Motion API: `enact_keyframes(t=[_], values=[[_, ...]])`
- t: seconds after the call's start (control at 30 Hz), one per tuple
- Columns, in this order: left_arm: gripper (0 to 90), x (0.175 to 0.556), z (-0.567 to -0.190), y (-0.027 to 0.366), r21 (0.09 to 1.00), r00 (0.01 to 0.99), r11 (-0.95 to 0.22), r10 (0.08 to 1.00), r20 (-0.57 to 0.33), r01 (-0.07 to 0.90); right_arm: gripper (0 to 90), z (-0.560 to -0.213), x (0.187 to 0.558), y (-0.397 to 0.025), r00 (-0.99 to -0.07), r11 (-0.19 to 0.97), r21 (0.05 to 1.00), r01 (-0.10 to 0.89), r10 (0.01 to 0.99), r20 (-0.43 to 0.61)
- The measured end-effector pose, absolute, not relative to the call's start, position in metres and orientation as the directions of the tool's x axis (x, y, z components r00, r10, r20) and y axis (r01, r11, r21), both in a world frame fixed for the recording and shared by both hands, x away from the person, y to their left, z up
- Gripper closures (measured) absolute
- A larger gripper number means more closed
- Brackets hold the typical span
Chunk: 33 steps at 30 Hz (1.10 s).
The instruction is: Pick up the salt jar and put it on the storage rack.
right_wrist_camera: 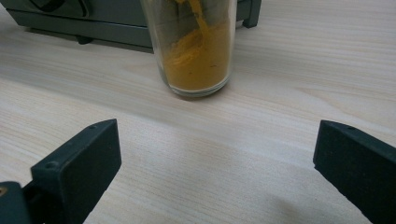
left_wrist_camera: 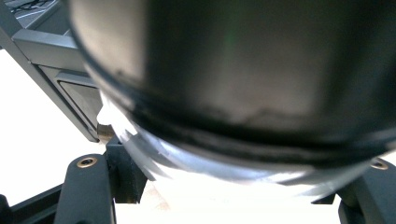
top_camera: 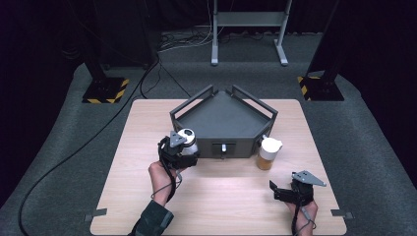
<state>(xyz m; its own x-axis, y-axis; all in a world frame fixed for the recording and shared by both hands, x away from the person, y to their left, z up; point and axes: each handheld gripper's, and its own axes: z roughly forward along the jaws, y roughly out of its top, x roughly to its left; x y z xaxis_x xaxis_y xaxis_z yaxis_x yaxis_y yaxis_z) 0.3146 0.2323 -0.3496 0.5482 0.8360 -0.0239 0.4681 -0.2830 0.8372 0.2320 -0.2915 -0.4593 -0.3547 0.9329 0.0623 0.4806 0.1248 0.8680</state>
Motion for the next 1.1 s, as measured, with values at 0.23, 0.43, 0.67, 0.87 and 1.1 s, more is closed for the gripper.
enact_keyframes(t=[0.23,0.43,0.67,0.87,1.1], values=[[31.8,0.314,-0.345,0.234,0.842,0.548,-0.281,0.836,-0.021,0.461,0.0,-0.459,0.232,-0.291,-0.355,0.125,0.868,0.481,0.933,0.062],[31.9,0.314,-0.340,0.236,0.848,0.551,-0.274,0.834,-0.025,0.454,0.0,-0.459,0.232,-0.291,-0.355,0.125,0.868,0.481,0.933,0.062],[31.9,0.316,-0.333,0.235,0.851,0.551,-0.281,0.834,-0.012,0.444,0.0,-0.459,0.232,-0.292,-0.355,0.124,0.868,0.481,0.933,0.063],[31.9,0.320,-0.326,0.233,0.852,0.550,-0.288,0.835,0.001,0.436,0.0,-0.459,0.232,-0.292,-0.355,0.124,0.868,0.481,0.933,0.063],[31.9,0.328,-0.318,0.229,0.851,0.546,-0.294,0.838,0.011,0.435,0.0,-0.459,0.232,-0.292,-0.355,0.124,0.868,0.481,0.933,0.063]])
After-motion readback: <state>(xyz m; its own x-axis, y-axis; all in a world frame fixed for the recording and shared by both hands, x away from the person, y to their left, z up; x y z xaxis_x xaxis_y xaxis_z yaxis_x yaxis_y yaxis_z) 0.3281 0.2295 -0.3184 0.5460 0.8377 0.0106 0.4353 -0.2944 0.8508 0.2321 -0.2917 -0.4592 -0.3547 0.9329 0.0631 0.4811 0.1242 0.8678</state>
